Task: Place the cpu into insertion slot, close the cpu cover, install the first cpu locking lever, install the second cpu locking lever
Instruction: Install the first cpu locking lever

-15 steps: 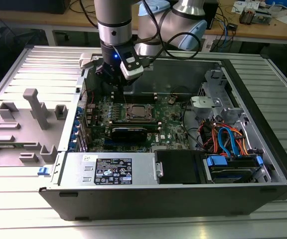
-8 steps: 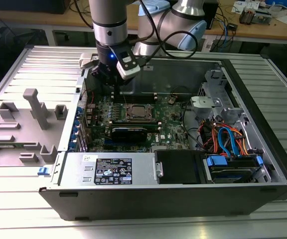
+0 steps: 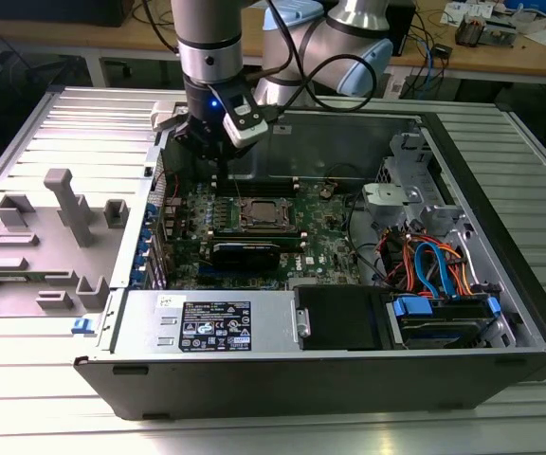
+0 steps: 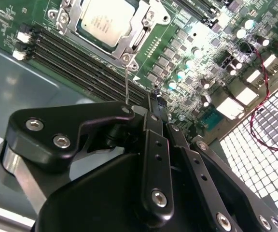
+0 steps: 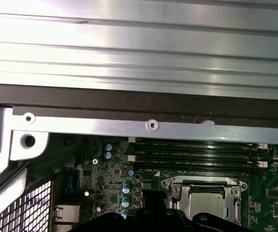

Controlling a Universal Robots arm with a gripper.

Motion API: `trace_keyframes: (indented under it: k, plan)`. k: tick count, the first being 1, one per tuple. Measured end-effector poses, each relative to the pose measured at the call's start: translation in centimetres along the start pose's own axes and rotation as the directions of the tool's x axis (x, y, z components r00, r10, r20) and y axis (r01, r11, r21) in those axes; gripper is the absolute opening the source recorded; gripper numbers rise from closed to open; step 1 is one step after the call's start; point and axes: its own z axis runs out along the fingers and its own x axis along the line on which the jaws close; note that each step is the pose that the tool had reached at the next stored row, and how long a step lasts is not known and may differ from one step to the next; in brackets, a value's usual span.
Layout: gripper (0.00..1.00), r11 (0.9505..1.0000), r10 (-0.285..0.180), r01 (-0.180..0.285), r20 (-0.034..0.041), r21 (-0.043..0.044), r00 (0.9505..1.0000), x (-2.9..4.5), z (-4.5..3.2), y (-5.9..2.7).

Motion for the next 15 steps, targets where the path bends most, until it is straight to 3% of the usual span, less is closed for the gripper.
trace_keyframes:
  k: [15]
  plan:
    - [0.11,1.0000,0.000,0.000,0.0000,0.0000,1.0000,-0.52,0.02,-0.03]
